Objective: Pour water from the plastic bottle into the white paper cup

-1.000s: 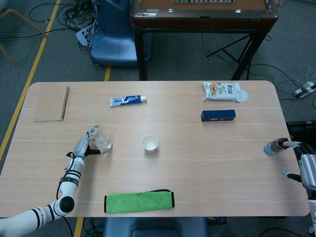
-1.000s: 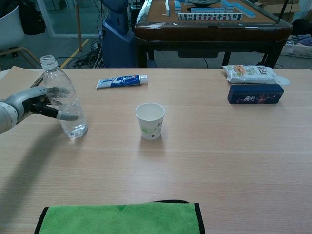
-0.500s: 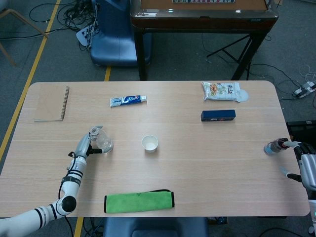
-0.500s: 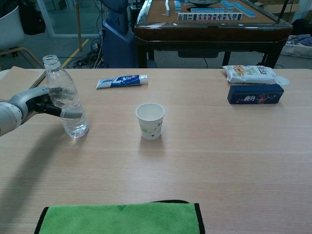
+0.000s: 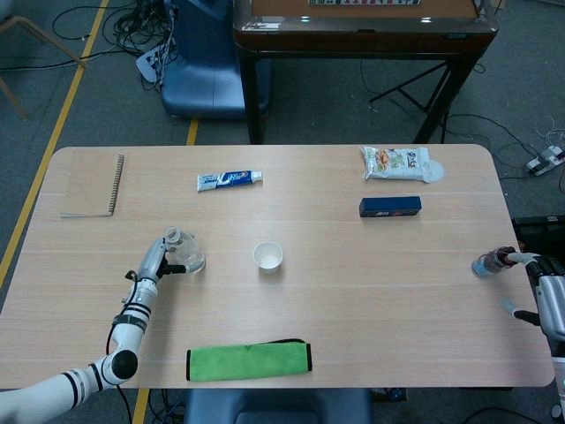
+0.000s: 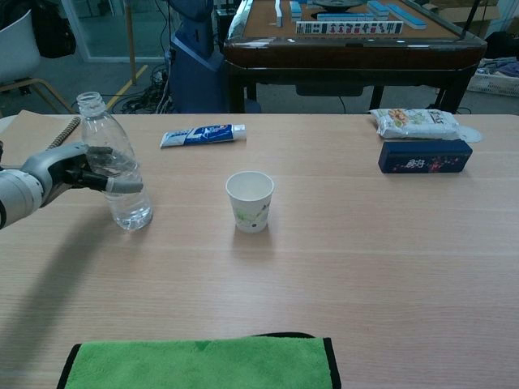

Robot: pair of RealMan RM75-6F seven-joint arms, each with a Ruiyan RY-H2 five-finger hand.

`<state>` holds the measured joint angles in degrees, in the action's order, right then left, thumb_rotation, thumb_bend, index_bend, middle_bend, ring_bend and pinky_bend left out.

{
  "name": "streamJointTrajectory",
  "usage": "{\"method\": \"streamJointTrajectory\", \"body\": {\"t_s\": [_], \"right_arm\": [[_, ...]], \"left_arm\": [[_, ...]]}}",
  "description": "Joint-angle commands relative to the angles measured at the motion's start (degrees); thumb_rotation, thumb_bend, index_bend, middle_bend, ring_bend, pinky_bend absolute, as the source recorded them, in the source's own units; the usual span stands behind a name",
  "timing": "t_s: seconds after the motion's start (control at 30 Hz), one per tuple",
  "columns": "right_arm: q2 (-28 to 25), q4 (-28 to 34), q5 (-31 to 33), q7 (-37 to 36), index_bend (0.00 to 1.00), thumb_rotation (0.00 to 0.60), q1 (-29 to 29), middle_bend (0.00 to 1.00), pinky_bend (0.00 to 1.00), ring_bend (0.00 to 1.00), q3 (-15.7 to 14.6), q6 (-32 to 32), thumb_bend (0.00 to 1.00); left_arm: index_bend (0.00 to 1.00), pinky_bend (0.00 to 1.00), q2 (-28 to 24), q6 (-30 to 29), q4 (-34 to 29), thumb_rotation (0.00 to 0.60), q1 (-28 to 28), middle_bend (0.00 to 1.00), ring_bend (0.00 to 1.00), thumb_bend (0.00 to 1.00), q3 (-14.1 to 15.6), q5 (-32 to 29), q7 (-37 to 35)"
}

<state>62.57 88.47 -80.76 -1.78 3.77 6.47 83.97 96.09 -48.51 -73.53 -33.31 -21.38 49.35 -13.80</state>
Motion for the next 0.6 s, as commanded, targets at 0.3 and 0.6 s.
{"method": "streamJointTrajectory", "body": {"t_s": [0.3, 0.6], "right_arm": [[-0.1, 0.0, 0.0, -0.2, 0.31, 0.6, -0.1, 0.32, 0.44, 0.26, 0.0, 0.1, 0.0], [-0.1, 0.0, 0.1, -0.1, 0.31, 0.6, -0.1, 0.32, 0.44, 0.26, 0.0, 0.0, 0.0]], "left_arm": [[0.36, 0.33, 0.5, -0.5, 0.7, 0.6, 0.2, 0.29, 0.29, 0.0, 0.0, 1.2, -1.2], [0.39, 0.43, 0.9, -1.6, 1.1, 0.6, 0.3, 0.32, 0.35, 0.08, 0.1, 2.1, -1.2]]}}
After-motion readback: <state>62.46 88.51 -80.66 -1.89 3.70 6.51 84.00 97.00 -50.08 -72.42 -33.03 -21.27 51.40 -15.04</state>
